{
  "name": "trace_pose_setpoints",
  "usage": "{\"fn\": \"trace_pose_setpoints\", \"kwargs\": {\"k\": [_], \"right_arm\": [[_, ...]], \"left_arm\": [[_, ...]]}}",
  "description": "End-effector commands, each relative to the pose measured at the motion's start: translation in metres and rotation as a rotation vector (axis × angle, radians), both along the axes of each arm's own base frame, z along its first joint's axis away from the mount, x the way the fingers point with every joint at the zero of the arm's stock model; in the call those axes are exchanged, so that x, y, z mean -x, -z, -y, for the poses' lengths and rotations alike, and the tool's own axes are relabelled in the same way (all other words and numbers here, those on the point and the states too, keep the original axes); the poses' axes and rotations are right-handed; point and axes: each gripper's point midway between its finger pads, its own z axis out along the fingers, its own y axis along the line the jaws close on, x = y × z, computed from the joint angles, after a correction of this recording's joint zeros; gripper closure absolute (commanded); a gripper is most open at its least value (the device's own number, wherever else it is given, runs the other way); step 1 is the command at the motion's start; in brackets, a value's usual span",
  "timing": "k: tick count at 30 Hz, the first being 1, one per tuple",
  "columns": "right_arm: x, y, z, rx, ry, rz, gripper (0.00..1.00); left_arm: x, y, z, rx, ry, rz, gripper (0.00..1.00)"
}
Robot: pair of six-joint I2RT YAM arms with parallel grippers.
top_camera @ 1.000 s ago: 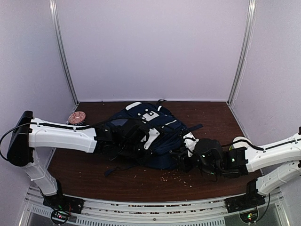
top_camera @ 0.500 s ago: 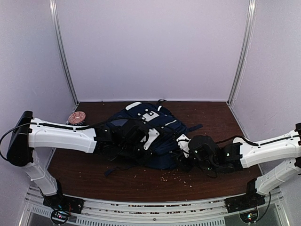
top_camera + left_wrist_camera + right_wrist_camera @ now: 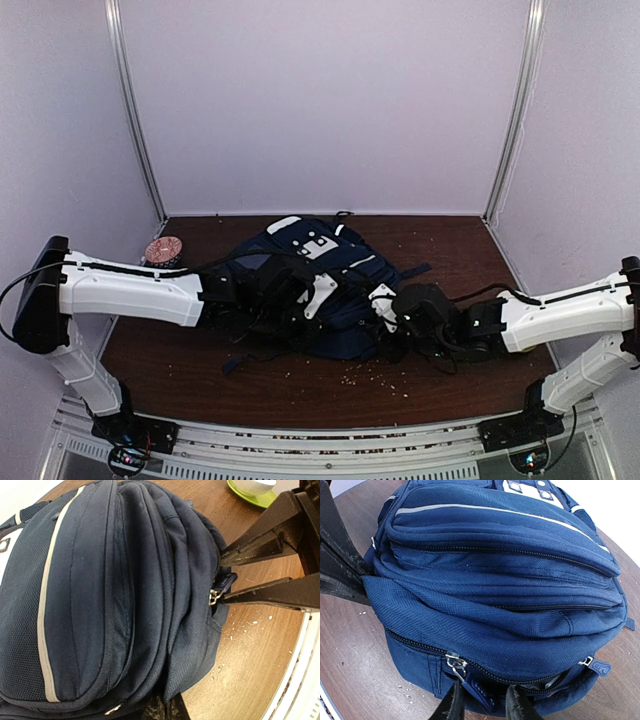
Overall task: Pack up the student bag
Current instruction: Zip the student bag at the center of the board.
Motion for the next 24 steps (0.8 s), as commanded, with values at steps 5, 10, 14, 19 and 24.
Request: {"fn": "trace_pose_setpoints", "kwargs": {"k": [5, 10, 14, 19, 24], "right_arm": [[-0.006, -0.007, 0.0, -0.001, 0.021, 0.026, 0.82], [-0.006, -0.012, 0.0, -0.027, 0.025, 0.031, 0.9], [-0.004, -0.019, 0.0, -0.064, 0.022, 0.025, 0.99], [0.001, -0.028, 0.0, -0.126, 0.019, 0.008, 1.0], [0.007, -0.032, 0.002, -0.187, 0.031, -0.026, 1.0]], "left_arm": [[0.013, -0.055, 0.025, 0.203, 0.067, 0.024, 1.0], [0.014, -0.055, 0.025, 0.207, 0.067, 0.023, 1.0], [0.013, -0.053, 0.025, 0.206, 0.064, 0.021, 1.0], [0.013, -0.05, 0.025, 0.199, 0.06, 0.02, 1.0], [0.01, -0.047, 0.022, 0.191, 0.039, 0.024, 1.0]]}}
